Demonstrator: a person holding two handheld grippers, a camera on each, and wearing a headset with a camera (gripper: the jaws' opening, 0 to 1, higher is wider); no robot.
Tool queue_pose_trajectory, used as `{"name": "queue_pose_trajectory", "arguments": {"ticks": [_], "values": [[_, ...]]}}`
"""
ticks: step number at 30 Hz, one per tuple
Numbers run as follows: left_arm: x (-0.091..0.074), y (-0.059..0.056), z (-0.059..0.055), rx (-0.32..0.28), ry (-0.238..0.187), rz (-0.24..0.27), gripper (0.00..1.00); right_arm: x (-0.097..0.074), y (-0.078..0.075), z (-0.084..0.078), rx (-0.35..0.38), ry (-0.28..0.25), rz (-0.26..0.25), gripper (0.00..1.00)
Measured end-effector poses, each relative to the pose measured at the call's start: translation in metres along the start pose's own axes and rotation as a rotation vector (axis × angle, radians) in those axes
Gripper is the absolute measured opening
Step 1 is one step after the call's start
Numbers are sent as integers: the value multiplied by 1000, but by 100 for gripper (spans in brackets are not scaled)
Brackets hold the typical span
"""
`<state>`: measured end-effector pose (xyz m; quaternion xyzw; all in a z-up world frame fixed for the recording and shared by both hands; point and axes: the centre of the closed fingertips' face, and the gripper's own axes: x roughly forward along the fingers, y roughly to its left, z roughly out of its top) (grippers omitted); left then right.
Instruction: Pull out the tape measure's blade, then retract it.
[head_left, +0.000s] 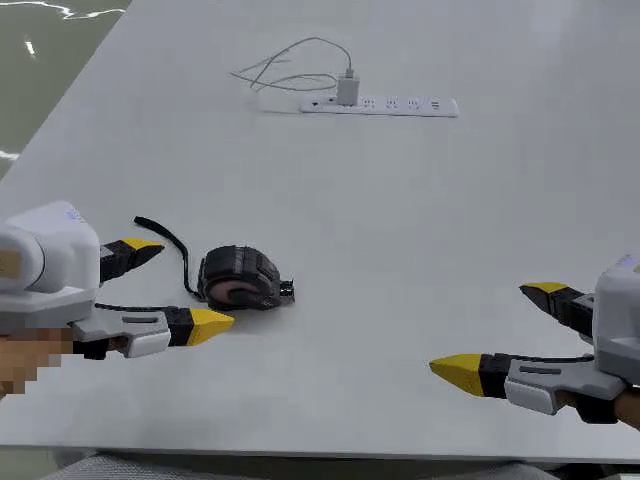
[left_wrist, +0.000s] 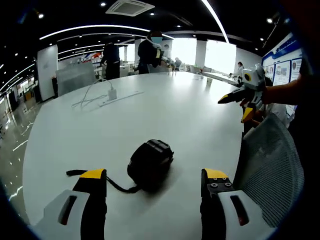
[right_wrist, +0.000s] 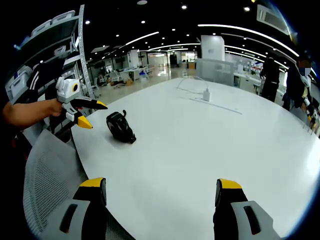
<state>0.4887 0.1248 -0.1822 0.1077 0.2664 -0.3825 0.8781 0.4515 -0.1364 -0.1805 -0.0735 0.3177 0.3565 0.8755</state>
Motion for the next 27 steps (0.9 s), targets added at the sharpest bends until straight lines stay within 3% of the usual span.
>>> {"name": "queue_pose_trajectory", "arguments": {"ticks": [5,12,20,27], "values": [[10,-1,4,93,-22,-75,73,1,1,0,-3,8,1,89],[24,-6,7,192,-12,-203,68,1,-1,0,-6,16,-3,89],[39,-5,3,237,39,-293,63,1,-1,1,-5,21,-8,89],[52,-6,-2,269,71,-328,58,1,-2,1,0,25,-11,89]]}}
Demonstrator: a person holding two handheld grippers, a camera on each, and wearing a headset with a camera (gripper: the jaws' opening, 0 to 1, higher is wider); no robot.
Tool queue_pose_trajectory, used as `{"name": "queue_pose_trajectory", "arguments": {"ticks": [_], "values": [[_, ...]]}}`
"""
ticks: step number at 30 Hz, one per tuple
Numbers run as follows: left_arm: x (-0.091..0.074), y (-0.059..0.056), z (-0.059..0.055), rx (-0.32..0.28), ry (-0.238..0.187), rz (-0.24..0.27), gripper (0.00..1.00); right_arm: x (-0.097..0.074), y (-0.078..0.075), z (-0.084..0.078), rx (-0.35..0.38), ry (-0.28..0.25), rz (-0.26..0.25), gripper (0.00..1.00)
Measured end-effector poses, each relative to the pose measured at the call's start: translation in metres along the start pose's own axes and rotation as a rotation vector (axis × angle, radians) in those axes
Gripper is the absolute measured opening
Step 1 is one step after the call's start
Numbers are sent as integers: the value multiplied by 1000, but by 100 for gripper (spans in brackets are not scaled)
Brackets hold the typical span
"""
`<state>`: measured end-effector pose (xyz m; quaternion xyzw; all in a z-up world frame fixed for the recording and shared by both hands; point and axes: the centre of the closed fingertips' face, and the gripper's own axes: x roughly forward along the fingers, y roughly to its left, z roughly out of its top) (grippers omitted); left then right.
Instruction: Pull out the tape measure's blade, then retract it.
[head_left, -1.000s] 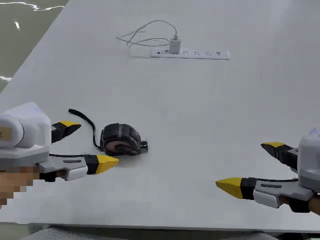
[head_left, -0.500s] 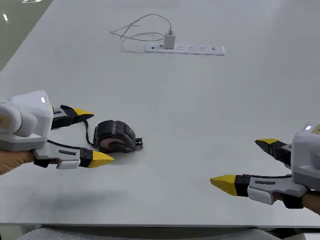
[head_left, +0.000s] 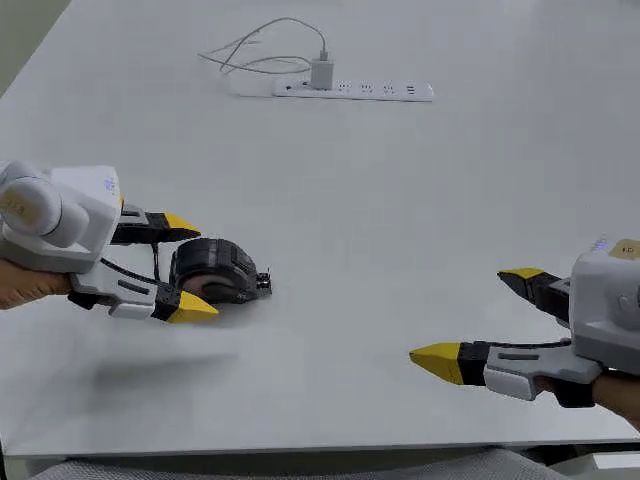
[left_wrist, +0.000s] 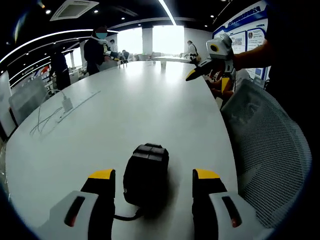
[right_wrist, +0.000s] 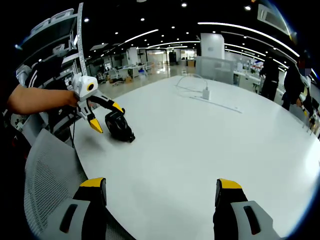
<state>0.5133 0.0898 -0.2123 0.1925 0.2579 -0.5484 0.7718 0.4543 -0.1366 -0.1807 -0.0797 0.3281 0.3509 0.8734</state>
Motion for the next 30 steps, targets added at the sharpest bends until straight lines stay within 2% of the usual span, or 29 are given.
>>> {"name": "queue_pose_trajectory", "arguments": {"ticks": [5,8,17,25,30], "values": [[8,-2,-5,39,30,-28,51,1,0,0,1,4,1,89],[10,1,-6,33,31,-23,48,2,-1,1,2,5,1,89],[12,9,-7,80,53,8,33,4,-2,3,-4,9,3,88],[12,9,-8,73,69,-6,31,12,3,5,-13,13,26,87],[12,9,-9,66,76,-9,30,21,9,5,-37,26,59,84]]}}
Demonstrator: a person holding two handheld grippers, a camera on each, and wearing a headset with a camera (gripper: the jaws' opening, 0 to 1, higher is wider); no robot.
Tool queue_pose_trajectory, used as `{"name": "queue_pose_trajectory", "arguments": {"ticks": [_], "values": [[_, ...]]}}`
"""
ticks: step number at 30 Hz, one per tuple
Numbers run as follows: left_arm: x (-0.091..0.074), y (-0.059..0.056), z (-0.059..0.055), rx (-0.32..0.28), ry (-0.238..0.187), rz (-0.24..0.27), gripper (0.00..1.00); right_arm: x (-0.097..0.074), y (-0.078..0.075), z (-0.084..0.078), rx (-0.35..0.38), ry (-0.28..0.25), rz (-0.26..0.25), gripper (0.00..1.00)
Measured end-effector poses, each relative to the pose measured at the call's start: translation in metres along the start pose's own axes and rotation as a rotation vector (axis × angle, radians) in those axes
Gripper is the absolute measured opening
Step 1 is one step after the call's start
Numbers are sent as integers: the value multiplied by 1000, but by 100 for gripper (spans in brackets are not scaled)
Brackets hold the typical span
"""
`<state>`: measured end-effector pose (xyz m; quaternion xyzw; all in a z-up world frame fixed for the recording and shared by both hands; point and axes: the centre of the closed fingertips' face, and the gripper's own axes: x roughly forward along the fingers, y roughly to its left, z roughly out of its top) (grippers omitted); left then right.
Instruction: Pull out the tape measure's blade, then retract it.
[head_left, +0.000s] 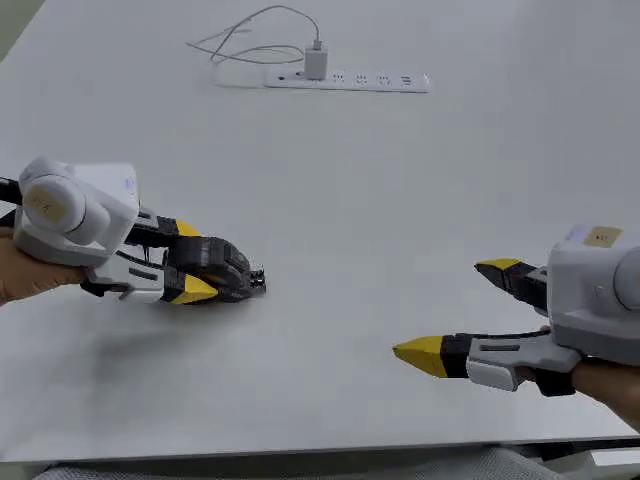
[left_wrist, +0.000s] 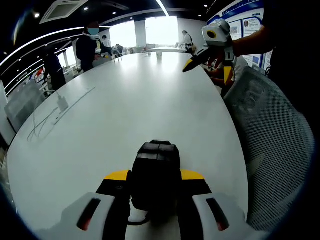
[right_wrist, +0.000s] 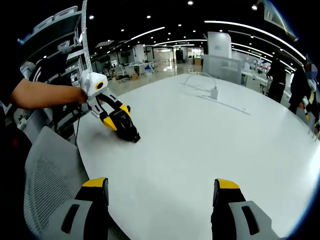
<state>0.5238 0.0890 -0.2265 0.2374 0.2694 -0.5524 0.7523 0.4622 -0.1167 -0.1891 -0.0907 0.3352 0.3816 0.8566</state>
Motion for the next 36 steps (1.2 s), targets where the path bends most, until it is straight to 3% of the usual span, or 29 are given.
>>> {"name": "queue_pose_trajectory", "arguments": {"ticks": [5,11,27,36], "values": [[0,0,0,3,10,-11,30,10,4,2,-84,19,36,75],[1,0,0,5,9,-25,29,25,13,12,-127,18,108,65],[1,-1,0,36,11,-35,29,67,28,32,-281,61,242,51],[0,-2,0,40,13,-44,29,94,49,39,-396,62,352,42]]}}
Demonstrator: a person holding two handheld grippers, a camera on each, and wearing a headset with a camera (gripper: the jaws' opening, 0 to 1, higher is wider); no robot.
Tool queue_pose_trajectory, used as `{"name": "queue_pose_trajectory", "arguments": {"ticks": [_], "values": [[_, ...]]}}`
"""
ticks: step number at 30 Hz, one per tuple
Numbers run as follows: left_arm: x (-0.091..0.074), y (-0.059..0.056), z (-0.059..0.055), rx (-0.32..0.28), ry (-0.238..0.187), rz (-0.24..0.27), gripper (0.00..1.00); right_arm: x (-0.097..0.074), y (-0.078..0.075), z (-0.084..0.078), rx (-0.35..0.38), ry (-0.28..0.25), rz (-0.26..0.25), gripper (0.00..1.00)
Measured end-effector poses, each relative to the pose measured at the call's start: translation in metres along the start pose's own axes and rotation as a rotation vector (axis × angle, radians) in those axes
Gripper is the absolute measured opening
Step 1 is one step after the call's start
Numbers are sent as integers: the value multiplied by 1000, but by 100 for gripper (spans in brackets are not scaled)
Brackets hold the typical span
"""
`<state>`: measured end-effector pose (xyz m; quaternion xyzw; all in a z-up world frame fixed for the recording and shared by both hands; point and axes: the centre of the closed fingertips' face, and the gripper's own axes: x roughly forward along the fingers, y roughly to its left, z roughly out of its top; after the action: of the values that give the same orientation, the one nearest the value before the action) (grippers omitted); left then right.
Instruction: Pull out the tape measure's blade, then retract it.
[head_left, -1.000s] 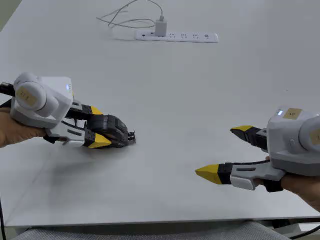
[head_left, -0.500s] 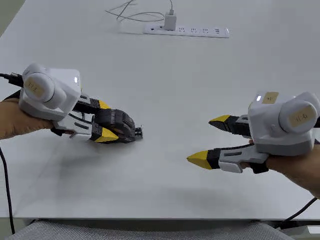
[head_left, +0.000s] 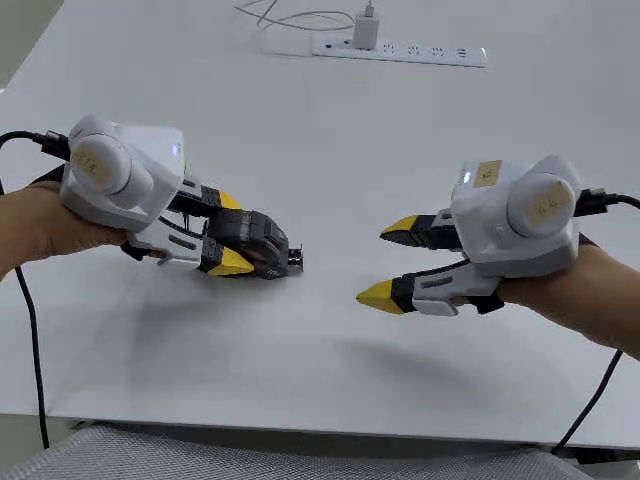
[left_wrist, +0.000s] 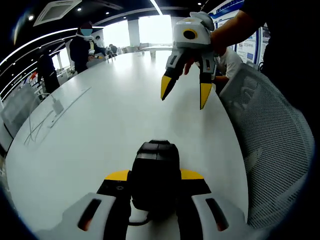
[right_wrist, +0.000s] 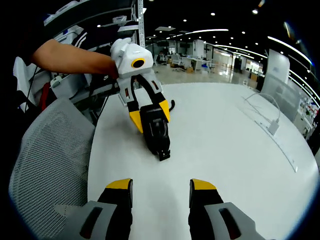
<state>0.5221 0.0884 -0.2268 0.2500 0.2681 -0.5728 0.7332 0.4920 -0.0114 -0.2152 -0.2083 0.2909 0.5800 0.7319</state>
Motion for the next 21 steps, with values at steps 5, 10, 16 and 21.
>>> {"name": "queue_pose_trajectory", "arguments": {"ticks": [5,10,16,21], "values": [[0,0,0,-3,1,-2,29,15,-1,3,-23,7,27,41],[0,0,0,-6,1,-5,29,28,-3,7,-57,10,58,39],[0,0,0,-10,0,-8,29,45,-1,12,-93,6,106,36],[0,0,0,-11,-1,-11,29,55,-3,12,-107,20,119,33]]}}
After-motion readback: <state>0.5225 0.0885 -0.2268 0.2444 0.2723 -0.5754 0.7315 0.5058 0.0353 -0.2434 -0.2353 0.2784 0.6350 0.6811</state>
